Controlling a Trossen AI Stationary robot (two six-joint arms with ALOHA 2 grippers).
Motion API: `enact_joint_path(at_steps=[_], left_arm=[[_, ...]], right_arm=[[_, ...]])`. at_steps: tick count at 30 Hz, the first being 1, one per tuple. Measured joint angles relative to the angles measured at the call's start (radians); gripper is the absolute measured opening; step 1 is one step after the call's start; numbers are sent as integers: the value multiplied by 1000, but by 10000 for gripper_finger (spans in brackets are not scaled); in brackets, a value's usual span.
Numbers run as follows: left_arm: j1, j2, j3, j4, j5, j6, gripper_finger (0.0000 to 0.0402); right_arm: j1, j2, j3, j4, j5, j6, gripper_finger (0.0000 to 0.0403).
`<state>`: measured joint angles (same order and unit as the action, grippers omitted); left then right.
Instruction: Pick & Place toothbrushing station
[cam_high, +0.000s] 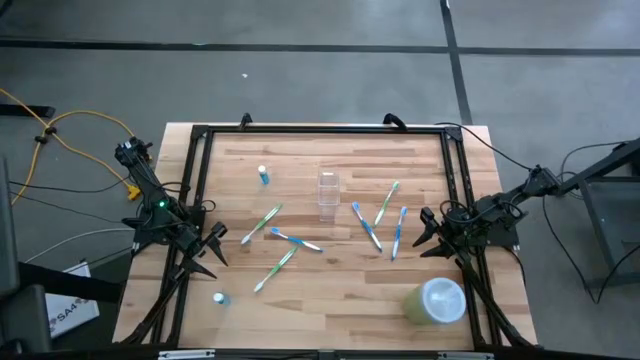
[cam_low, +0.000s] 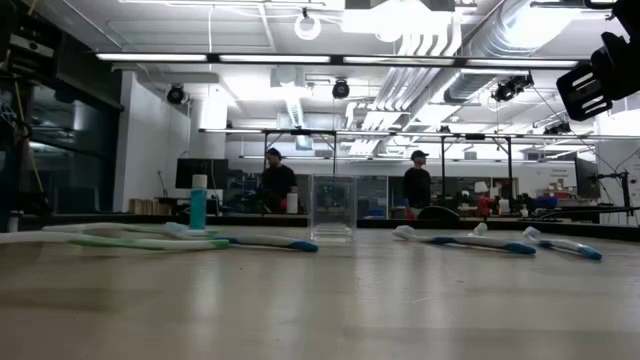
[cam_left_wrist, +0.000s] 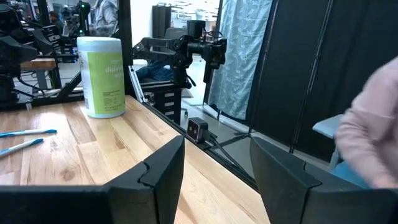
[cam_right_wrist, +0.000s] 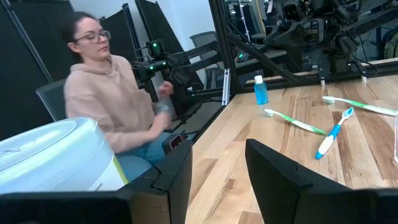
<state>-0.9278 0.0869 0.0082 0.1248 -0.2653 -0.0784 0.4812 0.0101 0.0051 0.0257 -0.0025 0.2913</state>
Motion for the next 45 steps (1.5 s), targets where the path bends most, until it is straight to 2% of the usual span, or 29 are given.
enact_joint_path(at_steps=[24,26,30,32,40,45], left_arm=[[0,0,0,45,-16,-5,177],[0,0,0,62,-83,-6,177],[2,0,0,96,-321,-5,177],[10,0,0,94,-399,10,177],[113,36,0,94,-550,28,177],[211,112,9,96,-587,-1,177]], right_arm=[[0,0,0,0,0,0,142],[0,0,0,0,0,0,142],[0,0,0,0,0,0,142],[0,0,0,0,0,0,142],[0,0,0,0,0,0,142],[0,0,0,0,0,0,142]])
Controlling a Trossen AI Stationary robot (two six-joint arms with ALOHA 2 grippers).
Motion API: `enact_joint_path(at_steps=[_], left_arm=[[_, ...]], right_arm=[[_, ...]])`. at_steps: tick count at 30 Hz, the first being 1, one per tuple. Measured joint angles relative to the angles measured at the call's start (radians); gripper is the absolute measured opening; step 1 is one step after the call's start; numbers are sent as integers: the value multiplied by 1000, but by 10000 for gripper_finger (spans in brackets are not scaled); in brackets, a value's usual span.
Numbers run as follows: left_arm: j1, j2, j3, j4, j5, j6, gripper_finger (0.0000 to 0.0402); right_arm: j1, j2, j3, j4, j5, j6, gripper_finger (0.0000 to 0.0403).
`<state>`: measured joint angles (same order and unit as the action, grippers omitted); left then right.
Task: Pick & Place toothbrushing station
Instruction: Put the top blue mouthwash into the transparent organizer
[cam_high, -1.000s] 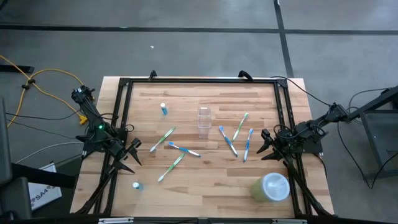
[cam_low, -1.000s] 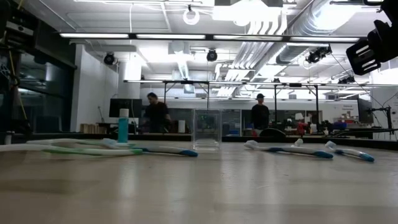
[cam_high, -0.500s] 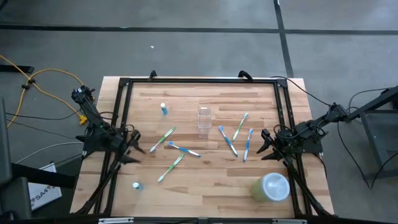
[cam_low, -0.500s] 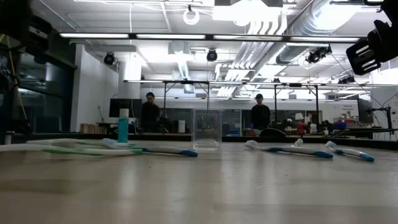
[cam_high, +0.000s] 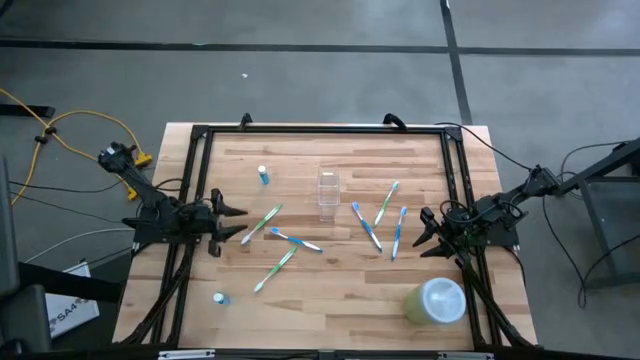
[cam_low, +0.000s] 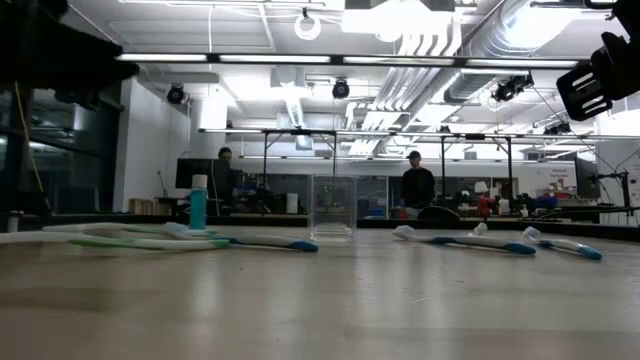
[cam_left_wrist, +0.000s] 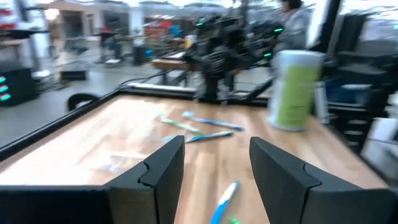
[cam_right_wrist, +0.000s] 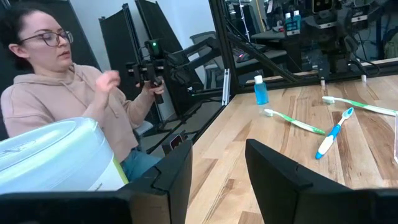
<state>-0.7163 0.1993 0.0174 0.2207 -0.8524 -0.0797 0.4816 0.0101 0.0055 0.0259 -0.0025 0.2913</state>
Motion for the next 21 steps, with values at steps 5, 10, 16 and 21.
enact_joint_path(at_steps=[5,10,16,21], left_arm=[[100,130,42,11,0,-49,177],[187,295,114,78,13,-49,177],[291,502,247,77,109,-50,177],[361,627,370,-43,109,-53,177]], right_arm=[[0,0,0,0,0,0,142],[0,0,0,0,0,0,142],[0,0,0,0,0,0,142],[0,0,0,0,0,0,142]])
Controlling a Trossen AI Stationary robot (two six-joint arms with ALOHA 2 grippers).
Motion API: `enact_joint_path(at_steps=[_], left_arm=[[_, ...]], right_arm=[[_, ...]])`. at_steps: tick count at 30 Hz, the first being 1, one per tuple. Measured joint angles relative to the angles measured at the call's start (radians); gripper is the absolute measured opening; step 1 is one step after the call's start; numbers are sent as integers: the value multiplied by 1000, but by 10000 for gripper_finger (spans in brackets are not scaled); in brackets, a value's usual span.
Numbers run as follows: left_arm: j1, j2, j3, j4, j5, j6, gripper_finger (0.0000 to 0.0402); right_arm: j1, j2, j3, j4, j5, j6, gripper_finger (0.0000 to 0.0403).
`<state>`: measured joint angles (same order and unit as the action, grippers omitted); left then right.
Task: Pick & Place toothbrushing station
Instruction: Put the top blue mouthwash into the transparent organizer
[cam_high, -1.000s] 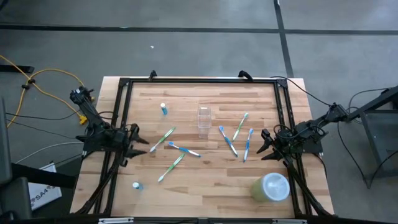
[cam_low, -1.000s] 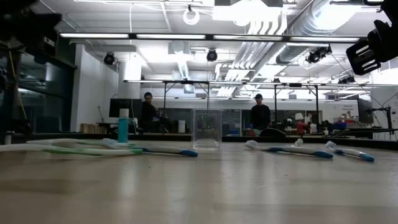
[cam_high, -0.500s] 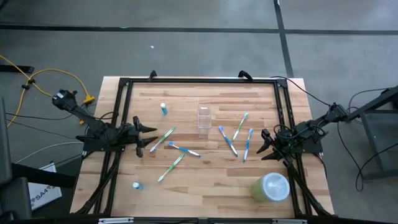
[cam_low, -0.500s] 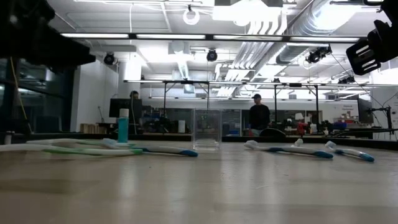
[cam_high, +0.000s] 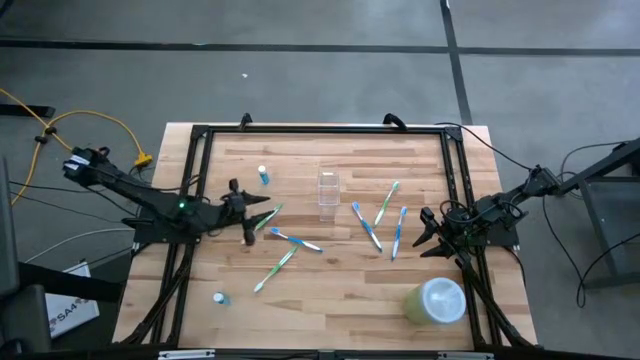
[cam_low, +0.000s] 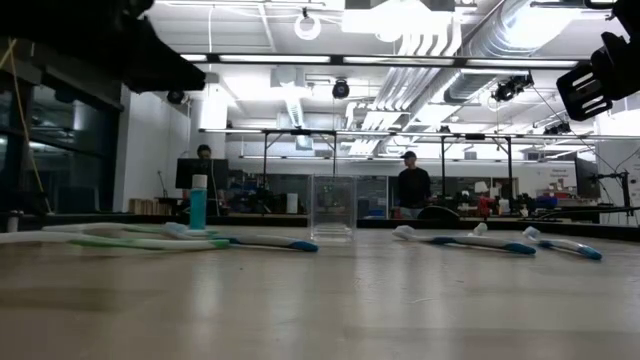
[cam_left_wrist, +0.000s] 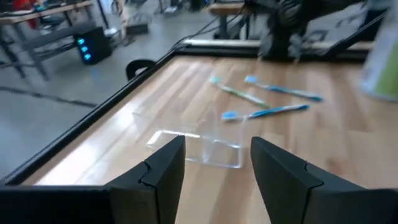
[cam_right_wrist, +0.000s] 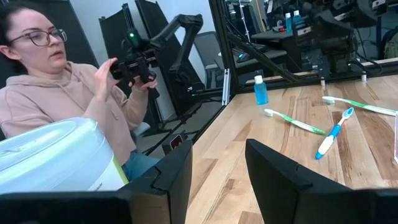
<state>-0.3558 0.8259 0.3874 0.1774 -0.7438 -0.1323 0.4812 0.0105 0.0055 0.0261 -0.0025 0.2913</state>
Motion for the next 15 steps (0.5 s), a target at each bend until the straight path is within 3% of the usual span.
enact_joint_path(at_steps=[8,15], left_arm=[[127,119,186,-332,2,-175,177],[261,139,275,-512,51,-198,177]], right_arm=[[0,0,0,0,0,0,142],[0,0,0,0,0,0,142]])
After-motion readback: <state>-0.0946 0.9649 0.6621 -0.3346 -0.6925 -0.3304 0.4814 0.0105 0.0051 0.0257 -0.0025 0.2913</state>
